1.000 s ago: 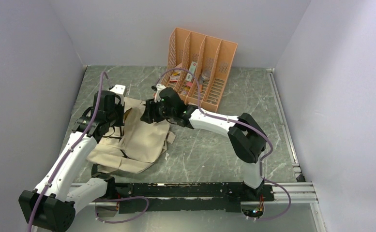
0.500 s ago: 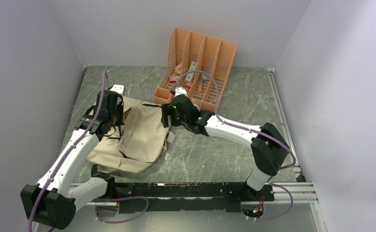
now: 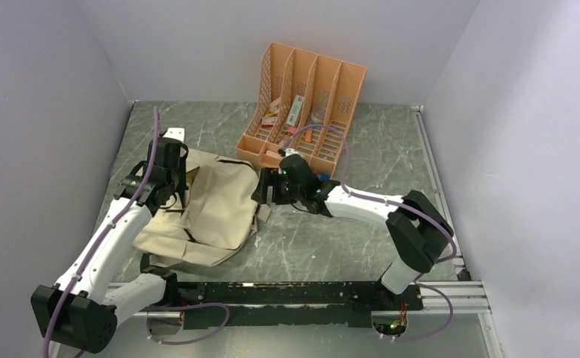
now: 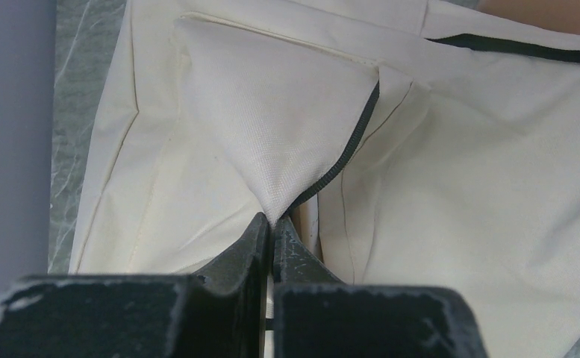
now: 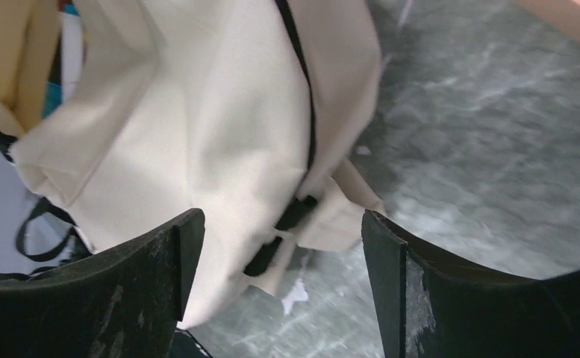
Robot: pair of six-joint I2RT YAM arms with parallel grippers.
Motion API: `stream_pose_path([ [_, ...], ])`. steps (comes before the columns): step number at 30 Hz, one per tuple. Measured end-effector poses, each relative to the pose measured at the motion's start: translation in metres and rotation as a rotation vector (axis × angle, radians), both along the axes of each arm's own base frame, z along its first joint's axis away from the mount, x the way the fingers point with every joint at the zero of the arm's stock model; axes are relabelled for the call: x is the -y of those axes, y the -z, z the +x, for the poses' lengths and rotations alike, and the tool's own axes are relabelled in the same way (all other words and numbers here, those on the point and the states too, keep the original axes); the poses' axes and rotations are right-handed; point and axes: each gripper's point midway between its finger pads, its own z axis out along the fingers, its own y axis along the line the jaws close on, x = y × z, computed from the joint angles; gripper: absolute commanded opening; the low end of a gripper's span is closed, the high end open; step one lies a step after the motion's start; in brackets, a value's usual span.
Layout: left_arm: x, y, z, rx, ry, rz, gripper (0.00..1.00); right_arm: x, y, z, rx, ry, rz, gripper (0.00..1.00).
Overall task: Pack the student bag
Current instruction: Adjust the student bag at the center of the board.
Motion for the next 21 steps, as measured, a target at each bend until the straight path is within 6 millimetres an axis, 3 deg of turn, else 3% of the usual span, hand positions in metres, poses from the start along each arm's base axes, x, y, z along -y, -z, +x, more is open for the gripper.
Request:
stream_pose_path([
  [3,0.000,0.000,0.000,-0.002,-0.002,-0.001,0.05,-0.015,0.004,0.003,-0.035,-0.018,0.077,0.80],
  [7,0.000,0.001,-0.001,-0.005,-0.003,0.000,0.05,-0.029,0.031,0.000,-0.115,-0.055,0.104,0.74],
  [12,-0.002,-0.001,-0.001,-0.002,-0.010,0.007,0.05,-0.047,0.043,0.007,-0.159,-0.104,0.125,0.40],
  [17,-0.006,-0.003,-0.001,0.001,-0.025,0.021,0.05,-0.056,0.026,0.008,-0.135,-0.159,0.156,0.03],
  [21,-0.011,-0.013,-0.001,0.011,-0.048,0.036,0.05,-0.072,-0.016,0.013,-0.075,-0.229,0.216,0.00],
])
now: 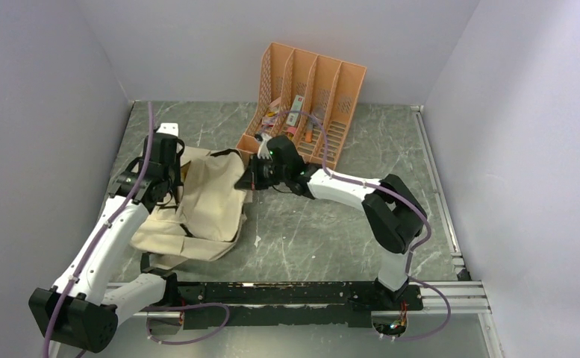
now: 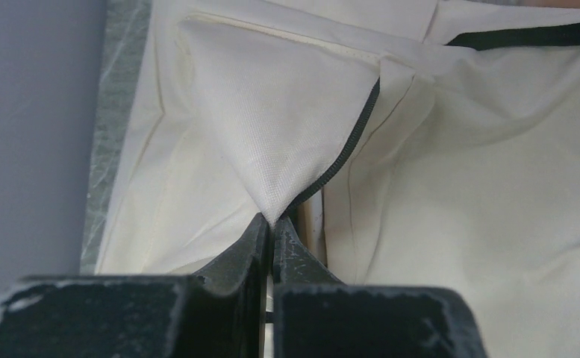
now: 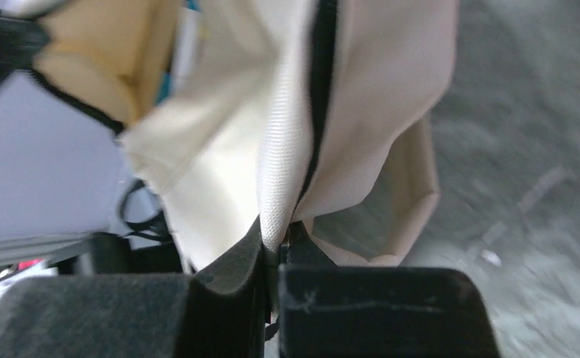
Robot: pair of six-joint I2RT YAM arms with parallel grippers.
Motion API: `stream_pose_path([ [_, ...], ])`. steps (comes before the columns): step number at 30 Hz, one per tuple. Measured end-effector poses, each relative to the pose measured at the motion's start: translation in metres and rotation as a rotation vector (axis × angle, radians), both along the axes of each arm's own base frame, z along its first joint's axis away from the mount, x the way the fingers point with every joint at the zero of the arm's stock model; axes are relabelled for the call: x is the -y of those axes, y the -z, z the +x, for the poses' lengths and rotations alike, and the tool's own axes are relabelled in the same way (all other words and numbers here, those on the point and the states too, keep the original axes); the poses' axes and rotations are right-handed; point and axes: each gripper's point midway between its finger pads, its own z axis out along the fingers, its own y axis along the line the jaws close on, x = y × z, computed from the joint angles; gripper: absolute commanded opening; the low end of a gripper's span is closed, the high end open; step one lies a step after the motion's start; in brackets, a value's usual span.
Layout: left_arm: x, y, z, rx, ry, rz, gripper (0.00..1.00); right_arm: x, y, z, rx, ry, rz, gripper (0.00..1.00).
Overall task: Pack the student bag
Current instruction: Adjust the student bag at the center of the board.
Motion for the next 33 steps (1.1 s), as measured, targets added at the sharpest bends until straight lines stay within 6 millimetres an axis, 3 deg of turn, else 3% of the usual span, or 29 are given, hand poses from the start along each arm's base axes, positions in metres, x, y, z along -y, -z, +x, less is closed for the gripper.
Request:
stream_pose_path([
  [5,-0.013,-0.032,0.003,0.049,-0.054,0.014,0.05,-0.031,-0.079,0.004,0.098,-0.108,0.131,0.00],
  [10,-0.021,-0.069,0.006,0.107,-0.092,0.018,0.05,-0.049,-0.155,0.003,0.181,-0.188,0.250,0.00],
  [14,-0.021,-0.084,0.009,0.130,-0.094,0.010,0.05,-0.050,-0.200,0.001,0.241,-0.211,0.309,0.00],
  [17,-0.019,-0.090,0.010,0.137,-0.089,0.001,0.05,-0.041,-0.221,-0.003,0.270,-0.205,0.323,0.00],
  [20,-0.017,-0.091,0.011,0.136,-0.081,-0.006,0.05,-0.024,-0.231,-0.004,0.279,-0.183,0.323,0.00],
  [24,-0.008,-0.085,0.013,0.127,-0.046,-0.039,0.05,0.013,-0.221,-0.006,0.256,-0.131,0.291,0.00],
  [28,0.010,-0.059,0.017,0.097,0.026,-0.101,0.05,0.046,-0.201,-0.011,0.219,-0.089,0.229,0.00],
  [33,0.042,-0.015,0.018,0.020,0.164,-0.205,0.07,0.080,-0.174,-0.032,0.173,-0.045,0.162,0.00],
])
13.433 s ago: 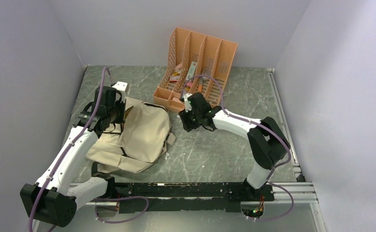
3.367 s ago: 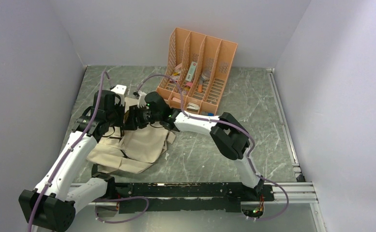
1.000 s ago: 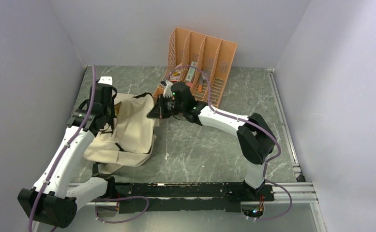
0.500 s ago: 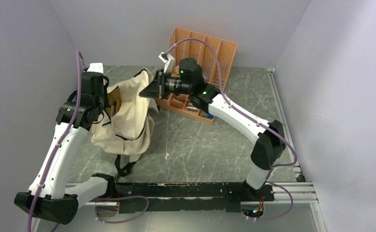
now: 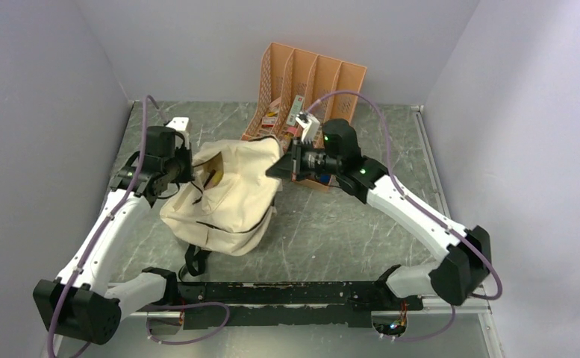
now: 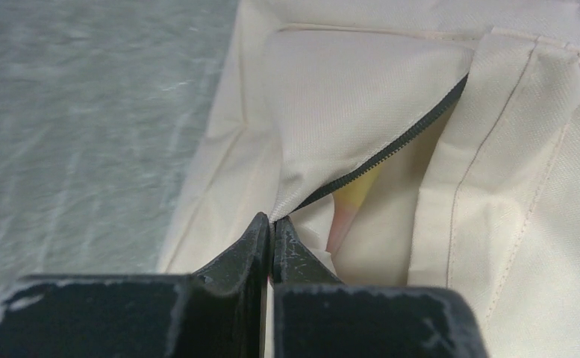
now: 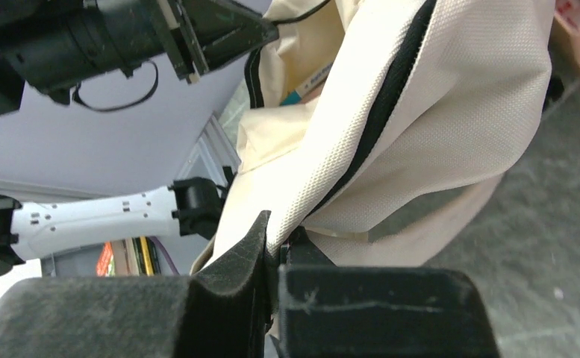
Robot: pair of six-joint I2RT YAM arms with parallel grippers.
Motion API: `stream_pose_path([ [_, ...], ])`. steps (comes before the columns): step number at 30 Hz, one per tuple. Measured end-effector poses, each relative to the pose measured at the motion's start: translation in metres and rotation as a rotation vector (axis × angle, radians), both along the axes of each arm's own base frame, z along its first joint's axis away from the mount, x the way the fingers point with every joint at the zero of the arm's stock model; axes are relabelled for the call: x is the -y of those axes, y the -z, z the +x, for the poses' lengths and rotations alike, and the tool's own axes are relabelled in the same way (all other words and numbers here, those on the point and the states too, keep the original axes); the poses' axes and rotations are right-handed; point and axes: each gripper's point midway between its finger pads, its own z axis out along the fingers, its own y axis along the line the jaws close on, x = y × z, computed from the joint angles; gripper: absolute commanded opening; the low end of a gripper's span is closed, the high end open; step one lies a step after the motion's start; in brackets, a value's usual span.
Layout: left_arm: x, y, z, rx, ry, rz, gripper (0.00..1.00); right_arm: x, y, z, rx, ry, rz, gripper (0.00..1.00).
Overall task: Pack the student bag
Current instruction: Adjust the student bag at the center of the board.
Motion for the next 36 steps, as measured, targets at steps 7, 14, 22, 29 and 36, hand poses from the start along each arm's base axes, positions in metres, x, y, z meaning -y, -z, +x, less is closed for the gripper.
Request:
stream_pose_path([
  [7,0.049,0.036,0.000,-0.073,0.200,-0.140,0.13,0.042,0.048,-0.029,-0.064,0.094,-0.081,0.00],
  [14,0.112,0.057,-0.014,-0.124,0.390,-0.176,0.13,0.087,0.105,-0.039,-0.101,0.259,-0.203,0.00],
  [22,0.165,0.069,-0.032,-0.141,0.511,-0.215,0.27,0.130,0.151,-0.027,-0.152,0.431,-0.300,0.04],
  [29,0.185,0.080,-0.043,-0.159,0.538,-0.228,0.26,0.156,0.170,-0.019,-0.189,0.524,-0.344,0.45],
  [36,0.168,0.081,-0.031,-0.130,0.421,-0.172,0.11,0.163,0.101,0.003,-0.015,0.589,-0.291,0.57],
])
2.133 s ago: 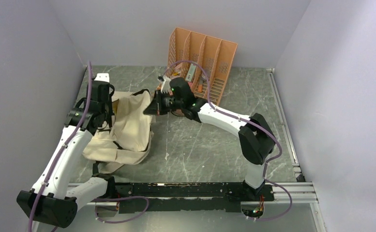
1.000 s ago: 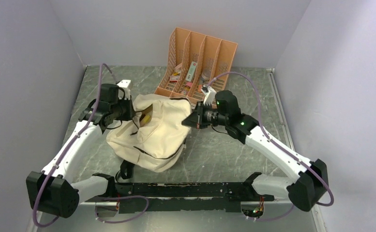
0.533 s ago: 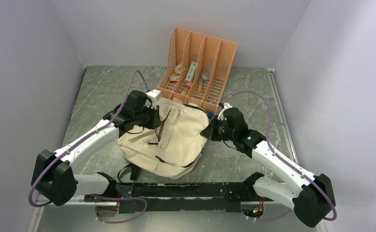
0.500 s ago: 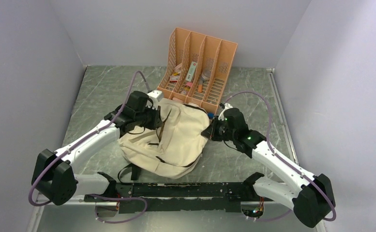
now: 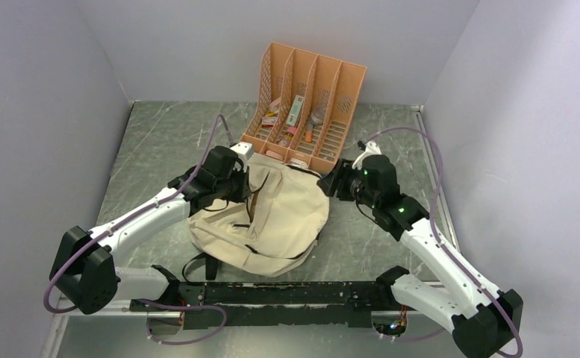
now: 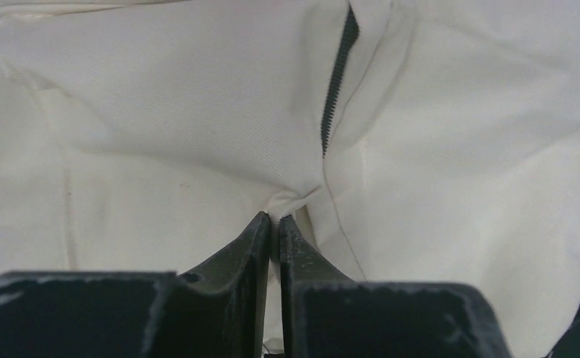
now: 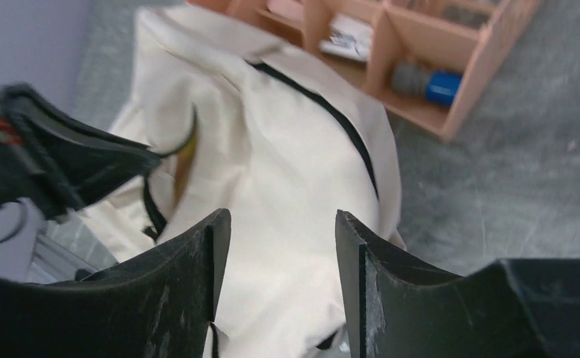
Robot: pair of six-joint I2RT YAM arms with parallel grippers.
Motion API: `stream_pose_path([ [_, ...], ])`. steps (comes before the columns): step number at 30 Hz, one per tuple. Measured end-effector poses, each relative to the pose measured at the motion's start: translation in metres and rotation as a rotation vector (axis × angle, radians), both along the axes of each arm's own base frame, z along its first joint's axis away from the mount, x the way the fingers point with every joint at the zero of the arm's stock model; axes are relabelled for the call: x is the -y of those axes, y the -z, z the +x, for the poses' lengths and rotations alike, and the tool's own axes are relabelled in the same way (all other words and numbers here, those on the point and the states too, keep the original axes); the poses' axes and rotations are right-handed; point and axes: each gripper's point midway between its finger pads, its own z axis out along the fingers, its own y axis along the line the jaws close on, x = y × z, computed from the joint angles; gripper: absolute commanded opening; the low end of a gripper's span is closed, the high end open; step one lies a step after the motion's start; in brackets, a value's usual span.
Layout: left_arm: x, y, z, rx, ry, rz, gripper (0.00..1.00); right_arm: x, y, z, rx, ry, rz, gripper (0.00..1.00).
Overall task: Pack the student bag
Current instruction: Adjust the student bag at the center of the board, then zip the student bag at the center of the board.
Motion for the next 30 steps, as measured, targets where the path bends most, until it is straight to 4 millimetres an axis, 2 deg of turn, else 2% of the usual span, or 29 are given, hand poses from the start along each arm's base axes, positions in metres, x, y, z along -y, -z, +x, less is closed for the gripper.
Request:
stream_pose_path([
  [3,-0.007,0.001,0.003,0.011,-0.028,0.031,0.05,-0.006,-0.037,0.008,0.081,-0.020,0.031,0.57],
  [6,-0.012,0.002,0.005,0.019,-0.048,0.056,0.05,-0.016,-0.054,0.013,0.094,-0.045,0.060,0.56],
  [8,-0.015,0.003,0.007,0.024,-0.061,0.067,0.05,-0.026,-0.054,0.015,0.075,-0.062,0.072,0.56],
  [12,-0.017,0.002,0.008,0.030,-0.069,0.074,0.05,-0.058,-0.026,0.004,-0.017,-0.117,0.048,0.56],
  [16,-0.018,0.004,0.005,0.038,-0.071,0.067,0.05,-0.101,0.003,-0.017,-0.094,-0.178,-0.009,0.56],
  [19,-0.019,0.010,0.004,0.040,-0.070,0.064,0.05,-0.126,0.019,-0.028,-0.133,-0.179,-0.042,0.60],
  [23,-0.020,0.017,0.001,0.038,-0.068,0.059,0.05,-0.149,0.037,-0.024,-0.159,-0.132,-0.084,0.63],
  [30,-0.022,0.017,-0.003,0.052,-0.065,0.043,0.05,-0.170,0.069,-0.006,-0.193,-0.067,-0.152,0.62],
])
